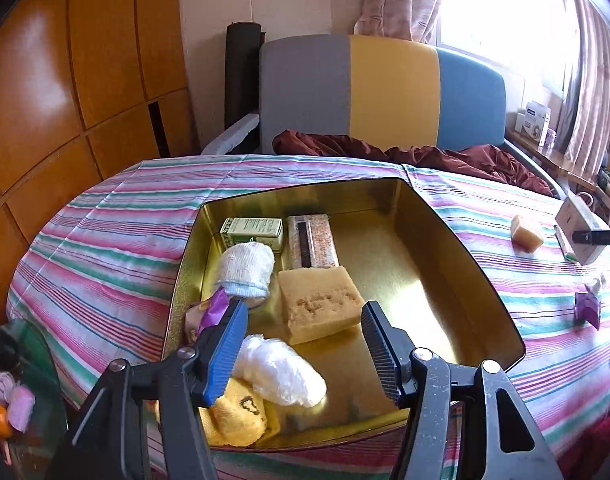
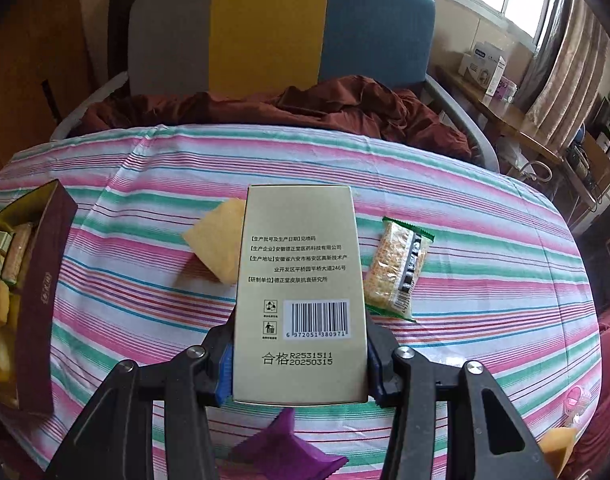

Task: Organize objects
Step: 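Carry the beige box with the right gripper over the gold tin and lower it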

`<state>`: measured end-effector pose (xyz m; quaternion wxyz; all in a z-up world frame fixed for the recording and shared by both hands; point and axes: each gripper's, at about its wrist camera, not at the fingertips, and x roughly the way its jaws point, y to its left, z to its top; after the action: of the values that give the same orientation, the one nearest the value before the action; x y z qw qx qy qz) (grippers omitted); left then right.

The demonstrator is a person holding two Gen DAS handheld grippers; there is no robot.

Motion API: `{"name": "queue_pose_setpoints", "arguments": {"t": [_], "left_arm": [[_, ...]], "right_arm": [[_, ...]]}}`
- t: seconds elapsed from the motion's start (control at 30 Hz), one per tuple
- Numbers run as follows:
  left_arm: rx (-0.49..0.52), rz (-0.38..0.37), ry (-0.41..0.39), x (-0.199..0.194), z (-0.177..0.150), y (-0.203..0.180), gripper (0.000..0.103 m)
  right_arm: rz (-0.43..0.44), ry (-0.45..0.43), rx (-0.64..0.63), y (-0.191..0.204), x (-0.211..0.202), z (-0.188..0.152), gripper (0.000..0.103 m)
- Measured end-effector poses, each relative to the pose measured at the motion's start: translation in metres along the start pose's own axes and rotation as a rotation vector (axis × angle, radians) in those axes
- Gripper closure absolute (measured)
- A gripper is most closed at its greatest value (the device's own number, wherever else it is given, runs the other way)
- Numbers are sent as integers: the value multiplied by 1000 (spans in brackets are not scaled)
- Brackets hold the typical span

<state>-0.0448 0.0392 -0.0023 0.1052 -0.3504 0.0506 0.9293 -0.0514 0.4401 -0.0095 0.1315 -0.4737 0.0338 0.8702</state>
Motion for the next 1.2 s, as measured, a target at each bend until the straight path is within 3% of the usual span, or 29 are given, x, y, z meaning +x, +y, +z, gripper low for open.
{"name": "queue_pose_setpoints", "arguments": {"t": [0.2, 0.4, 0.53, 0.67, 0.87, 1.0, 1.2], "left_arm": [[-16, 6, 11, 1, -4, 8, 43], [-27, 12, 15, -2, -5, 18, 43], [-38, 38, 3, -7, -3, 33, 43], [-66, 67, -5, -12, -3, 52, 43], [-117, 81, -7, -12, -5, 71, 43], [-124, 70, 0, -10, -6, 74, 43], [-139, 70, 11, -6, -8, 77, 42]], "right_arm": [[134, -53, -83, 61, -35, 10, 54], [310, -70, -242, 157, -71, 5, 54], [399, -21, -349, 221, -78, -8, 54], [403, 49, -397, 266, -62, -24, 53], [345, 184, -350, 300, -12, -36, 53], [404, 265, -317, 308, 3, -47, 52], [512, 260, -297, 314, -2, -58, 52]]}}
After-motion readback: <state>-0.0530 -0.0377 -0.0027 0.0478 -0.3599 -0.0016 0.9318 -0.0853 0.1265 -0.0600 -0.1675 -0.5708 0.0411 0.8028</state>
